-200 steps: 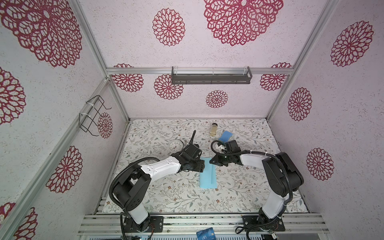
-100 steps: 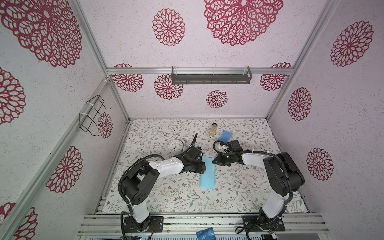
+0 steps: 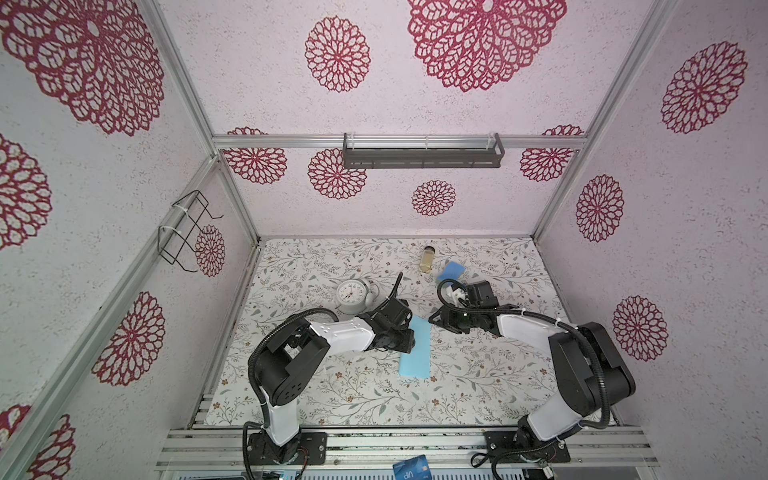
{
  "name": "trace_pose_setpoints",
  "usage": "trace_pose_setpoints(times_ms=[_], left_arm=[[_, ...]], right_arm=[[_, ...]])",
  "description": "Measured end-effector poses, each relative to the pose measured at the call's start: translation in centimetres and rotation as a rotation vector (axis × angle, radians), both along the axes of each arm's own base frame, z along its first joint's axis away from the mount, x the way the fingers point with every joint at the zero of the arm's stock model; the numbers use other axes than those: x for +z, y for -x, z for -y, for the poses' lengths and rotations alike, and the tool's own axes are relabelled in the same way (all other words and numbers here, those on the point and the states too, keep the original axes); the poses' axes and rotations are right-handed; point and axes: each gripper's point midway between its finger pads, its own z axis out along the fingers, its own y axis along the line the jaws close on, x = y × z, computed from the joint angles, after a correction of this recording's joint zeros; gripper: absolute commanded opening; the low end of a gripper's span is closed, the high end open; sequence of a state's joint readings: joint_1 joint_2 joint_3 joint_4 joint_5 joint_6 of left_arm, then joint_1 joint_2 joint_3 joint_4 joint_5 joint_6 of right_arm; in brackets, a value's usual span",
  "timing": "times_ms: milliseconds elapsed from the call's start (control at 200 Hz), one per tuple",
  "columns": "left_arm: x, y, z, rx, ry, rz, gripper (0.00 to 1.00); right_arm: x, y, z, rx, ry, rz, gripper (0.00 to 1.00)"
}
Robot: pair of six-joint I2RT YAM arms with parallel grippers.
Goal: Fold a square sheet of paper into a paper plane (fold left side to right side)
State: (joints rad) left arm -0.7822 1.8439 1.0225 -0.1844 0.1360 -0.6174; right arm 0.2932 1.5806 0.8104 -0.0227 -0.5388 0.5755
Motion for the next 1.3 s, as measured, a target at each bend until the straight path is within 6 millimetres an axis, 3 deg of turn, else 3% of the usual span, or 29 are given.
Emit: trace_pose_setpoints(times_ms=[115,305,440,540,1301], left_arm=[[0.0,-0.2,-0.2,0.025,-0.004,0.001,0.47],[-0.1,-0.4,-0.4,0.059,-0.008,-0.001,0.47],[-0.1,-0.5,-0.4,0.076,-0.009,-0.003,0.47],[-0.1,-0.5,-0.5,0.083,-0.009,-0.004,0.47],[-0.2,0.7,-0.9,0.117,0.004,-0.015,0.46]], right_arm=[[-0.8,0.6,1.2,-0.040,0.019,-0.021,0.34],[-3.4,1.8,1.9,-0.066,0.042,-0.107,0.09],[-5.1,2.1,1.9,-0.064,0.047,-0.151,0.01],[-5.8,2.3,1.6,-0.052,0.036,-0.172,0.00],[-5.7,-0.2,-3.2,0.065,-0.049,-0.149,0.00]])
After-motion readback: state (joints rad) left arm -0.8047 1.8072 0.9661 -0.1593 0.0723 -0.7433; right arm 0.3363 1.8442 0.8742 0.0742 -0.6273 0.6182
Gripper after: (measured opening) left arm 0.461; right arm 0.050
